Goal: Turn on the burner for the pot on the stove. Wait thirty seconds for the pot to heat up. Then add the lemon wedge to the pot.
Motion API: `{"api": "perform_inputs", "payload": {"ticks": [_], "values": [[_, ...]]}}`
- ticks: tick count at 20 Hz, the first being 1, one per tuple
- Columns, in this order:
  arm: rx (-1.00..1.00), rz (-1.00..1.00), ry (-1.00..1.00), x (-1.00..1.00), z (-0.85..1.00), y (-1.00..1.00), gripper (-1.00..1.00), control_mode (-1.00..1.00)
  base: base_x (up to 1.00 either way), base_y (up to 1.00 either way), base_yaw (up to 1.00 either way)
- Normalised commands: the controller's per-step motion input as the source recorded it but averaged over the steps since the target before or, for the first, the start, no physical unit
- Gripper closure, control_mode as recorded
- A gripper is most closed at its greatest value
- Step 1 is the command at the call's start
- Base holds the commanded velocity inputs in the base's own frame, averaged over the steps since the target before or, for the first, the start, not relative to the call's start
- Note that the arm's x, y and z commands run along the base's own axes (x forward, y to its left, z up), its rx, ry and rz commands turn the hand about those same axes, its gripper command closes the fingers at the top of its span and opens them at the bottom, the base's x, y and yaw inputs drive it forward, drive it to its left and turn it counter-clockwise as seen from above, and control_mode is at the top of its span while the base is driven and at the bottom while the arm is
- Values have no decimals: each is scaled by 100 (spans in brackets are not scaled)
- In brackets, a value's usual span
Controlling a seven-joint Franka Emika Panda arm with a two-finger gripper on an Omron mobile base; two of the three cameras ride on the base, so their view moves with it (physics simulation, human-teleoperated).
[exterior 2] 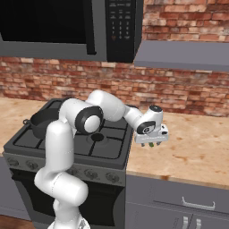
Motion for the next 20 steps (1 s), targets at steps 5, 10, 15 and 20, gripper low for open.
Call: {"api": "perform_inputs", "payload": {"ticks": [5,10,15,20], "values": [[0,0,0,0,0,0,-100,-100,0,0,0],[0,0,0,0,0,0,-100,-100,0,0,0],[0,0,0,0,0,0,-100,-100,0,0,0],[0,0,0,0,0,0,-100,-100,0,0,0]]}}
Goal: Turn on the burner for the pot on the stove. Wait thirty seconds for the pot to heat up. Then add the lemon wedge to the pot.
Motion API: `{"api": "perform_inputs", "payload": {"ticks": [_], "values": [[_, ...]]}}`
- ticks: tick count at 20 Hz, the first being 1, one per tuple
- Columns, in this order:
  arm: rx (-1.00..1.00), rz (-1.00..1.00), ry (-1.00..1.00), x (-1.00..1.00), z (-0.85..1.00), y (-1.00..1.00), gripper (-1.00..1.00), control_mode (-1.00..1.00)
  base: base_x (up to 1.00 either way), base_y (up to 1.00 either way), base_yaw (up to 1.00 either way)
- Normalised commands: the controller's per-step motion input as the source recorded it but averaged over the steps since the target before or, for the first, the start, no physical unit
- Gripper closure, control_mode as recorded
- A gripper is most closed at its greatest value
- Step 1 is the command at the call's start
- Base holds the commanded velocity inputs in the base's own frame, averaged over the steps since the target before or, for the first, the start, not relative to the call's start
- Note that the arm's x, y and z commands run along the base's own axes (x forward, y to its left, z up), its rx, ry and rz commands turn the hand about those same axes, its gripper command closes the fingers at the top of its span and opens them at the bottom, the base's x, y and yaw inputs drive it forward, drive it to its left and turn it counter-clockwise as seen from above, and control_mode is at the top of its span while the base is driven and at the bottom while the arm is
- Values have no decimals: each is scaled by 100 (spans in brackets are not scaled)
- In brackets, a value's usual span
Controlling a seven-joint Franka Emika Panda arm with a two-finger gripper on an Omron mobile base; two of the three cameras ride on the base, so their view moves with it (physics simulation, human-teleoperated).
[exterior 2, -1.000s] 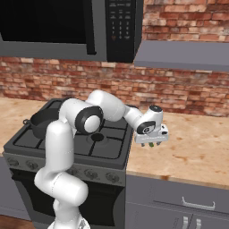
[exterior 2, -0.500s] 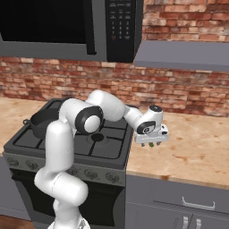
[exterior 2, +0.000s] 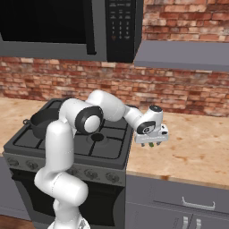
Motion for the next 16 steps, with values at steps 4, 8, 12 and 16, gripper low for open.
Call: {"api": "perform_inputs", "payload": {"ticks": [4,8,12,16], "values": [[0,0,0,0,0,0,-100,-100,0,0,0],[0,0,0,0,0,0,-100,-100,0,0,0],[0,0,0,0,0,0,-100,-100,0,0,0],[0,0,0,0,0,0,-100,-100,0,0,0]]}}
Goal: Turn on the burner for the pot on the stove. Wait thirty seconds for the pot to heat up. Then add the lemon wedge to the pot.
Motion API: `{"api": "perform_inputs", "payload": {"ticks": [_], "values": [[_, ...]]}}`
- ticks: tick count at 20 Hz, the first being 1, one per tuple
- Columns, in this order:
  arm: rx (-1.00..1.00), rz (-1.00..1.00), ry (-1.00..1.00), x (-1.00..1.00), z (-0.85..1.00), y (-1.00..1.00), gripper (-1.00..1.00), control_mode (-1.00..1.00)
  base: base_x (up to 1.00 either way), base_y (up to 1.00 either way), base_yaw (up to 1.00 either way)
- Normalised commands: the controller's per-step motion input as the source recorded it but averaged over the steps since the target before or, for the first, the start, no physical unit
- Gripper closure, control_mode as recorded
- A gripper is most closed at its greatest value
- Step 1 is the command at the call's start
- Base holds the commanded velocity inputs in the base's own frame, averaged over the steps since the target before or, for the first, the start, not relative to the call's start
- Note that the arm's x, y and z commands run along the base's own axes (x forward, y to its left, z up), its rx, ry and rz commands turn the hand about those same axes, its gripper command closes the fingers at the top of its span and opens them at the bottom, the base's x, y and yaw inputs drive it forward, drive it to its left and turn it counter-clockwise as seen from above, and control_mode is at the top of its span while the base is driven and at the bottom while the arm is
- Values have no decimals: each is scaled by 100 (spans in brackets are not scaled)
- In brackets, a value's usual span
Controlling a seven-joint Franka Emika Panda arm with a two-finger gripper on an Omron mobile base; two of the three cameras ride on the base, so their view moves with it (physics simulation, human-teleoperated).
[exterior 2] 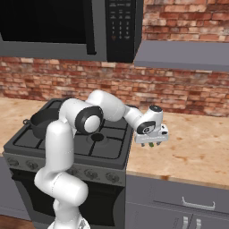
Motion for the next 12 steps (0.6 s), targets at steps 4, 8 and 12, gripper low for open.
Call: {"api": "perform_inputs", "payload": {"ticks": [4,8,12], "values": [[0,0,0,0,0,0,-100,-100,0,0,0],[0,0,0,0,0,0,-100,-100,0,0,0],[0,0,0,0,0,0,100,-100,0,0,0]]}}
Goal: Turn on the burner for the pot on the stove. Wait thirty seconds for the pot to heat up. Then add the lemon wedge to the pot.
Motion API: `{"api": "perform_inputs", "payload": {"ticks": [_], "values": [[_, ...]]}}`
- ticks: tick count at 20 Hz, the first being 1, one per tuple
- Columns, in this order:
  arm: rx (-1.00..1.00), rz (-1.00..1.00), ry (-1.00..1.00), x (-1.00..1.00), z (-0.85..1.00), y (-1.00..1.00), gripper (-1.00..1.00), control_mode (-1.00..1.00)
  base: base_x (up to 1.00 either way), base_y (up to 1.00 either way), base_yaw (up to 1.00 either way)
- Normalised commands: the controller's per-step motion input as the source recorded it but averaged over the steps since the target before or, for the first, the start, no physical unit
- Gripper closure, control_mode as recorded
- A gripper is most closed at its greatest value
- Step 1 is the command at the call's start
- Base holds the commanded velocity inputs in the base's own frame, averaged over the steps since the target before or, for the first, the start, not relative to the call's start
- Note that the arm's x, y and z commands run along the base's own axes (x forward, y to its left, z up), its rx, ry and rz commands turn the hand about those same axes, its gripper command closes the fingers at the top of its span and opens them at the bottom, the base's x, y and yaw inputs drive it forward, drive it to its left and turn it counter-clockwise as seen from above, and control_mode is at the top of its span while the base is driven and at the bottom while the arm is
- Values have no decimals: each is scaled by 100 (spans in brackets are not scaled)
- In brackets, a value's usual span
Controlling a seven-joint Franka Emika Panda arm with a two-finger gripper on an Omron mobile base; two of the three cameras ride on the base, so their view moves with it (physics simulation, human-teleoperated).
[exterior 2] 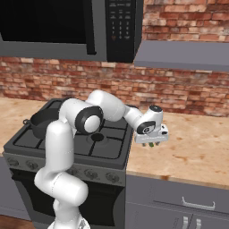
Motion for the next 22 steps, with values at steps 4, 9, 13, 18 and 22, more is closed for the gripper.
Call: {"api": "perform_inputs", "payload": {"ticks": [4,9,13,18,22], "values": [[0,0,0,0,0,0,100,-100,0,0,0],[0,0,-1,-5,0,0,100,-100,0,0,0],[-1,0,-8,-41,8,19,100,-100,0,0,0],[0,0,-33,-77,90,33,100,-100,0,0,0],[0,1,-34,-64,100,60,100,-100,0,0,0]]}}
